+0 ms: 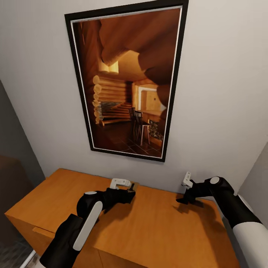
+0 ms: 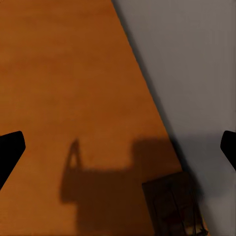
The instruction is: Take the four mousetraps from the cabinet in the bathroom and place them on the bathroom floor. Make sure all four end up on the same floor surface, and ensure that at least two of them are either under or directly next to the same bathroom sink.
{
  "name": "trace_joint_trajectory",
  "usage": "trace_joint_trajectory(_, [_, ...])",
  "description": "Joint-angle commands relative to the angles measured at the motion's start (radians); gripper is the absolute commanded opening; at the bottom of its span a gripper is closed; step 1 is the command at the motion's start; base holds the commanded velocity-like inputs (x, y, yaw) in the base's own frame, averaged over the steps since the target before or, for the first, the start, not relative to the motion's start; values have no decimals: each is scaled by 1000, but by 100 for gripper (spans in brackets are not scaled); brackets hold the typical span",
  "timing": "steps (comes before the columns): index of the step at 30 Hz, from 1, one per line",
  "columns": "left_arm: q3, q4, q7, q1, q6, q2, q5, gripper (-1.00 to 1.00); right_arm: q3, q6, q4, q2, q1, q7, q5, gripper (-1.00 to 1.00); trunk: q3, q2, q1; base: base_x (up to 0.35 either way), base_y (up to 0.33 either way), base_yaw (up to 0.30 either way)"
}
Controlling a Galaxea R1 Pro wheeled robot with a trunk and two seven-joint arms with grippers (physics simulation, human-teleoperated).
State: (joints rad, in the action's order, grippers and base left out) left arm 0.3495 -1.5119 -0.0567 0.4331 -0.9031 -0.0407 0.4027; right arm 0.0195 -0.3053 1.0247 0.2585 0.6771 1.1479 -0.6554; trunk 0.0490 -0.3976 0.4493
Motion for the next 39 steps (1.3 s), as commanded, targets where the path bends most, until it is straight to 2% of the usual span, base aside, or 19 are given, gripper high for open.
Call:
trace_joint_trajectory(1, [0,-1,-6,1,-1,0,6,-100,2,-10,2,1,1,3,-1,100,2,-2,1,0,0,-10])
trace_joint_trajectory(8, [0,1,-6,1,11,1,5,-100,3,-10,2,1,1,3,-1,100,2,-2,1,0,0,72])
trace_joint_trajectory(23, [1,1,-6,1,12,1,5,-100,4,-12,2,1,1,3,-1,100,2,-2,1,0,0,268])
trace_joint_trajectory(39, [2,2,-8,1,13,-1,4,-100,4,-9,2,1,1,3,-1,100,2,-2,1,0,0,28])
